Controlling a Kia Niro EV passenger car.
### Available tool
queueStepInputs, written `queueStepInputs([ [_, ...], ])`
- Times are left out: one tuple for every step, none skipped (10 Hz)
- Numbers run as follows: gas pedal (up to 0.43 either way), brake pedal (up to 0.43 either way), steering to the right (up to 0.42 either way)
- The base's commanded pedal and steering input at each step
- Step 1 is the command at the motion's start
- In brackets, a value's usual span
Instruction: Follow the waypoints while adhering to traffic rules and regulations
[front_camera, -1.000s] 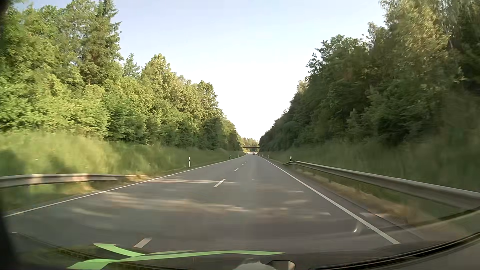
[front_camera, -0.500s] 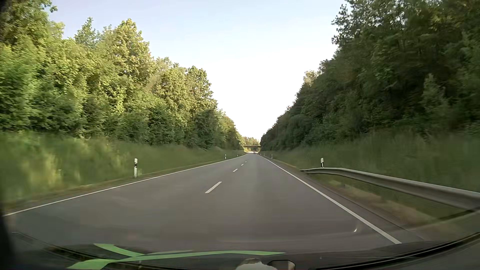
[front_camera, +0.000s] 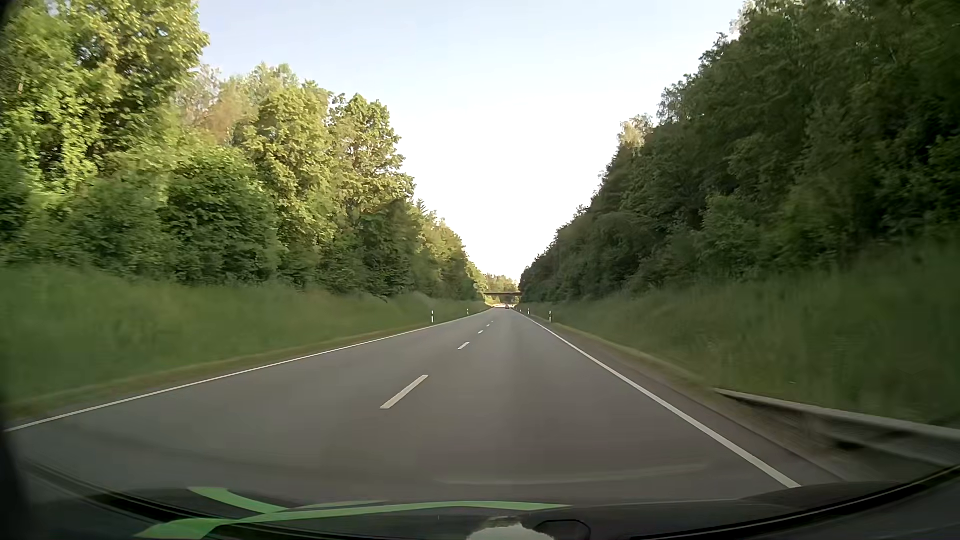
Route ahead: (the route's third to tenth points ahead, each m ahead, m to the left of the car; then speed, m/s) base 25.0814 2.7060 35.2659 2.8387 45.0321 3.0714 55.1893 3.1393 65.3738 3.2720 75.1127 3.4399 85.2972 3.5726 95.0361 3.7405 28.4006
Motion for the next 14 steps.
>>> queueStepInputs([
  [0.287, 0.000, 0.002],
  [0.287, 0.000, 0.002],
  [0.287, 0.000, 0.002],
  [0.287, 0.000, 0.002],
  [0.287, 0.000, 0.002],
  [0.287, 0.000, 0.001],
  [0.287, 0.000, 0.001],
  [0.287, 0.000, 0.001],
  [0.287, 0.000, 0.001],
  [0.287, 0.000, 0.000],
  [0.287, 0.000, -0.002],
  [0.287, 0.000, -0.002],
  [0.287, 0.000, -0.002],
  [0.287, 0.000, -0.002],
])
